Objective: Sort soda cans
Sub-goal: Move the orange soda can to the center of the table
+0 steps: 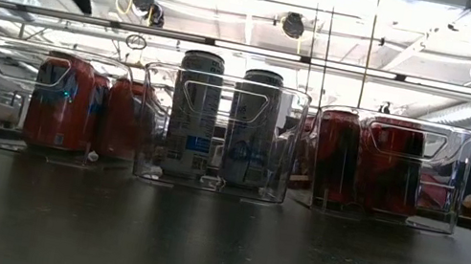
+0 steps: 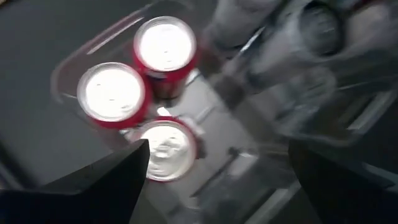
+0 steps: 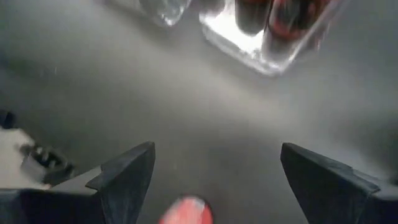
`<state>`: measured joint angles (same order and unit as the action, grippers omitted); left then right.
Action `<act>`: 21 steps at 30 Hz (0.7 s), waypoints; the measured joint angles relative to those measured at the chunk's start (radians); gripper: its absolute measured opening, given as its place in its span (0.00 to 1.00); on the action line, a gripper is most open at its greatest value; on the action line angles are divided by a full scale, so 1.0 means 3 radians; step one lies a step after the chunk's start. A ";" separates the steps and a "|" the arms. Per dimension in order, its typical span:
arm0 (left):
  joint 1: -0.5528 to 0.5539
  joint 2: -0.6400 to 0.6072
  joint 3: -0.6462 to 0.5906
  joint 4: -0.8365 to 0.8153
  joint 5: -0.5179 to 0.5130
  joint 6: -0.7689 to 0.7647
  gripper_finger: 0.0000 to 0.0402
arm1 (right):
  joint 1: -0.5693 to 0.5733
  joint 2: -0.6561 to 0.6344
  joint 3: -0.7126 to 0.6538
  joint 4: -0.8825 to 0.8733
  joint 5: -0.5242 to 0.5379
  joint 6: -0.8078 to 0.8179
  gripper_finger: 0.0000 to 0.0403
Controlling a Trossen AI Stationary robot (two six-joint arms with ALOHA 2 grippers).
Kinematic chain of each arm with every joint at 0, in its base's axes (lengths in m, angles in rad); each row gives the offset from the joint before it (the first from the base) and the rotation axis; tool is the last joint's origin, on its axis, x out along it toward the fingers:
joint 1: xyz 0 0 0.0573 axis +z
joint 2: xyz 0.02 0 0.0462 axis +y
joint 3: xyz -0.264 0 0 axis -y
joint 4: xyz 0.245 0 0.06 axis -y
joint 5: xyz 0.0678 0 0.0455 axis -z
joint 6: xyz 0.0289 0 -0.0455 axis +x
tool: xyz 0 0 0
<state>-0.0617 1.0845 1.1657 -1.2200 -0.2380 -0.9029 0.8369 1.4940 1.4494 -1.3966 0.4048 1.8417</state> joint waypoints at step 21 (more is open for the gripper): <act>-0.1733 0.0887 0.0077 0.0601 -0.0453 -0.1942 0.98 | 0.1580 0.0293 0.0000 0.0432 -0.0578 0.1158 0.85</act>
<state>-0.5816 1.3507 1.1889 -1.0396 -0.3739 -1.4855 1.3108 1.5818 1.4494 -1.2669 0.2313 2.1890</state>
